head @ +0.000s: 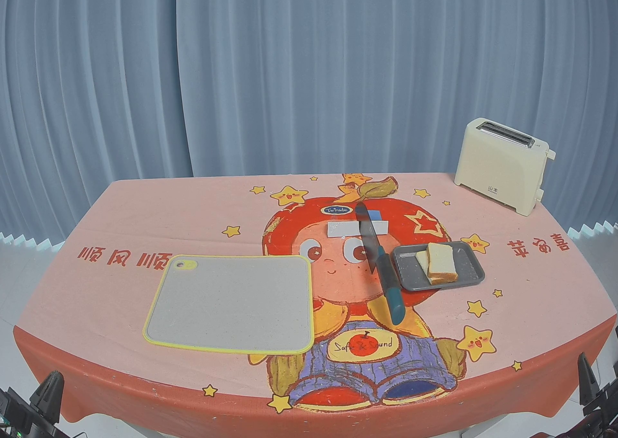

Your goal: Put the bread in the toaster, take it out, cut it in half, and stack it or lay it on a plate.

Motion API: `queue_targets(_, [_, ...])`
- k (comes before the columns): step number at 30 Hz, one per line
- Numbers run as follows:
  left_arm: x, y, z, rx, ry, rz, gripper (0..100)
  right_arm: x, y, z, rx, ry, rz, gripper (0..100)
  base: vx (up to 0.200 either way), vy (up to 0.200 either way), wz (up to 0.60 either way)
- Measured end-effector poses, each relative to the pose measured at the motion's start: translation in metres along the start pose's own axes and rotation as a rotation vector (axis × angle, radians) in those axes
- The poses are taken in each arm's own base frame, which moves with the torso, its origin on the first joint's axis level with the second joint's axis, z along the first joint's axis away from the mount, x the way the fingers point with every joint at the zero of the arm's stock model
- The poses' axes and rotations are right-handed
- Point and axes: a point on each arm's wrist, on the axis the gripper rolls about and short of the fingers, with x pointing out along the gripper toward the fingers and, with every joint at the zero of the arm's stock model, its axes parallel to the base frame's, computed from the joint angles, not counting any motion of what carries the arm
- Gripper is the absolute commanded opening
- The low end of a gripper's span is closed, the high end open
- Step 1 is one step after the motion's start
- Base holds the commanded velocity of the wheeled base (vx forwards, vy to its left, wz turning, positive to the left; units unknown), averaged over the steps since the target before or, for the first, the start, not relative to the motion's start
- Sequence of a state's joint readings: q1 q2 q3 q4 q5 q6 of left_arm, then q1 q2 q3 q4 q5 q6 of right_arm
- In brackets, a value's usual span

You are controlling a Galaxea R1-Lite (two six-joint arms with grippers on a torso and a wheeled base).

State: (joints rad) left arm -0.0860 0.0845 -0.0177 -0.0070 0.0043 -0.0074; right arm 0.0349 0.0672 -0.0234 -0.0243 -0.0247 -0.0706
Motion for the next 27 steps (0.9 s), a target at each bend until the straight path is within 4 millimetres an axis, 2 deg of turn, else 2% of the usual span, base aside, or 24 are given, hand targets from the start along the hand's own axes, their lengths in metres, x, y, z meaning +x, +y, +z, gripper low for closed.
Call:
queue_targets(8, [0.0,0.0,0.0,0.0,0.0,0.0,0,-0.0029,0.0031,-0.0033,0.018,-0.026,0.077,100,0.0,0.0,0.0])
queue_targets(16, [0.0,0.0,0.0,0.0,0.0,0.0,0,-0.0037,0.0006,-0.0043,0.125,-0.027,-0.05,100,0.0,0.0,0.0])
queue_targets(27, [0.0,0.0,0.0,0.0,0.0,0.0,0,-0.0037,0.0008,-0.0044,0.096,-0.026,-0.044,100,0.0,0.0,0.0])
